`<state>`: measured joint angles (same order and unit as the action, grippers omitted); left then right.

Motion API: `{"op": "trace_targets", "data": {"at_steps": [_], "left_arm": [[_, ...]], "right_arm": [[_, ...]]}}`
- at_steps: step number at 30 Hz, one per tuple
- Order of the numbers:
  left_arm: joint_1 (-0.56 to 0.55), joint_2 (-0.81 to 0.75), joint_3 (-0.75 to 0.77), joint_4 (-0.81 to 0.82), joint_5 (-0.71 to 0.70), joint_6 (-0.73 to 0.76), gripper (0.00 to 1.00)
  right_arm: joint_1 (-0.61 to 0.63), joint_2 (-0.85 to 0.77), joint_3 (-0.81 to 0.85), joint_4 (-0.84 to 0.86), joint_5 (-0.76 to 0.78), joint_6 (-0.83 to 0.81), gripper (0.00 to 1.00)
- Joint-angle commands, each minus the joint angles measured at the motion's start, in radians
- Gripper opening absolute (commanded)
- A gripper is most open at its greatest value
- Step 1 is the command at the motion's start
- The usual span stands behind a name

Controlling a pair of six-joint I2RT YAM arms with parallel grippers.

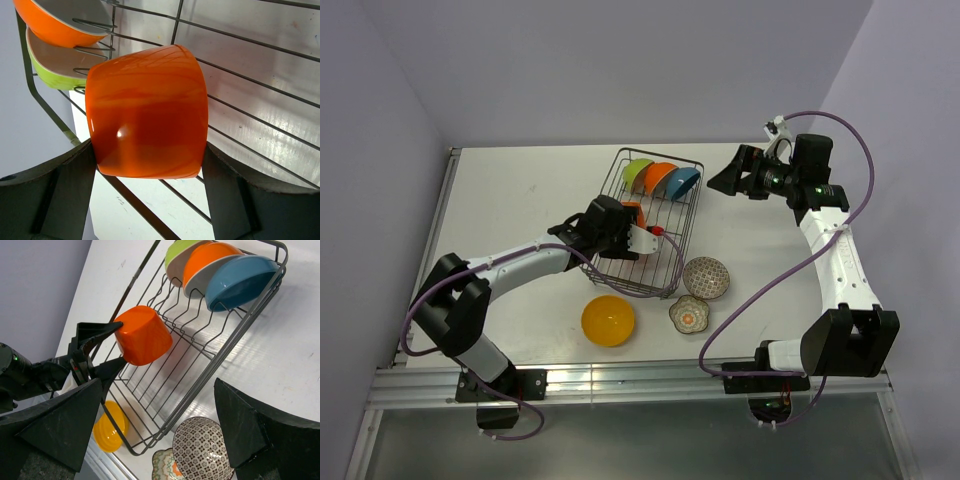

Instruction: Load the bowls into the dish rack

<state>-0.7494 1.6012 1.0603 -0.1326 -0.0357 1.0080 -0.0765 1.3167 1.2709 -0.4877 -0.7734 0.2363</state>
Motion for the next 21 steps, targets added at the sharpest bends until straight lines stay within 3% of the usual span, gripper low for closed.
{"op": "trace_targets", "data": {"at_steps": [1,2,3,6,21], "left_arm": [[0.001,0.002,0.018,0.038,-0.018,0.017,0.25],[0.001,0.005,0.023,0.031,-0.018,0.017,0.31],[0.001,0.006,0.024,0.019,-0.017,0.015,0.43],[-0.001,0.008,0.027,-0.001,-0.012,0.014,0.55],[-0.01,-0.014,0.023,-0.09,0.025,0.0,0.85]], "right_arm": [[-0.006,-0.005,0.035,0.009,-0.013,-0.018,1.0],[-0.006,-0.005,0.031,0.009,-0.012,-0.018,1.0],[-0.006,-0.005,0.033,0.009,-0.012,-0.02,1.0],[-0.006,-0.005,0.03,0.006,-0.009,-0.022,1.0],[-0.006,0.001,0.041,-0.008,0.005,-0.029,1.0]]}}
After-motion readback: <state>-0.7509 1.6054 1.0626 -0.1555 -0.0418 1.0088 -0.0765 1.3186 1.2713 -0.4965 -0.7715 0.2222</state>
